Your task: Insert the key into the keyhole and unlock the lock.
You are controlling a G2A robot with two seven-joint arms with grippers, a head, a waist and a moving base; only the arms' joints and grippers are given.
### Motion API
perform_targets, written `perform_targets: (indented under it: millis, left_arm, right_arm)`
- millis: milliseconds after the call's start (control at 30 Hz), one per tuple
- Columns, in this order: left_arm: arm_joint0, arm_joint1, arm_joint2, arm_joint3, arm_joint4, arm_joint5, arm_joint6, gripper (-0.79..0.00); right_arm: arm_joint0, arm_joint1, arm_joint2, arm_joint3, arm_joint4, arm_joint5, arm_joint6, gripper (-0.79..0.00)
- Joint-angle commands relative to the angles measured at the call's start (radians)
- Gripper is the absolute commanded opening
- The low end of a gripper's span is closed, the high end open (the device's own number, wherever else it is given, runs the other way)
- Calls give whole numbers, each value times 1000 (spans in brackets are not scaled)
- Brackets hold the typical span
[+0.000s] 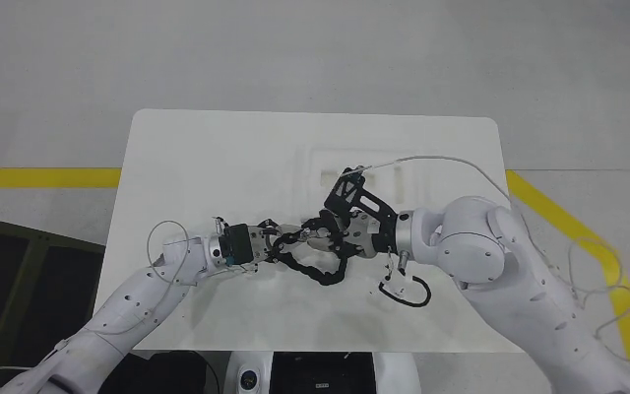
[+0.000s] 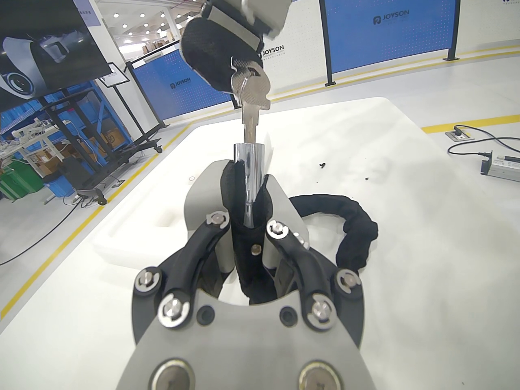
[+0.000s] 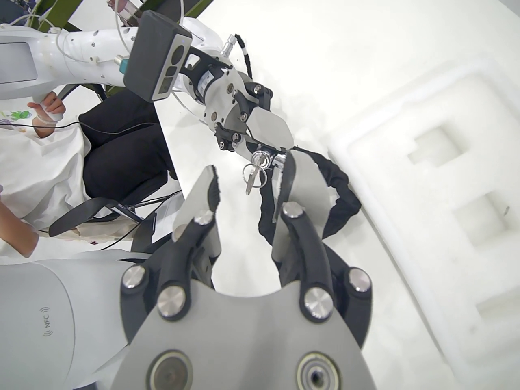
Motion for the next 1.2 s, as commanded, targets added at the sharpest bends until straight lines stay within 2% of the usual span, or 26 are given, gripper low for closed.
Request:
perform_targets:
  millis: [0, 67, 167, 433, 533, 667, 867, 1167]
  left_arm:
    - [0, 0, 0, 0, 0, 0, 0, -785]
    - [4, -1, -3, -6, -9, 2, -18, -785]
    - [2, -1, -16, -16, -43, -52, -69, -785]
    - [-34, 0, -41, -37, -143, -290, -181, -785]
    - [-54, -4, -35, -35, -189, -398, -216, -785]
    - [-79, -12, -30, -12, -248, -484, -272, -785]
    - [-128, -15, 55, 11, -337, -486, -348, -785]
    - [-245, 9, 209, 40, -457, -486, -368, -785]
  right_arm:
    - [-4, 4, 13, 6, 1, -57, -1, 0]
    - [-6, 9, 27, 14, -19, -136, -4, 0]
    - [-13, 16, 50, 23, -41, -245, -22, 0]
    - [-39, 34, 96, 37, -199, -489, -103, 0]
    - [-48, 36, 101, 46, -262, -564, -168, 0]
    - [-50, 35, 92, 60, -327, -639, -257, 0]
    - [-32, 29, 72, 91, -393, -684, -361, 0]
    - [16, 17, 19, 126, -463, -710, -423, 0]
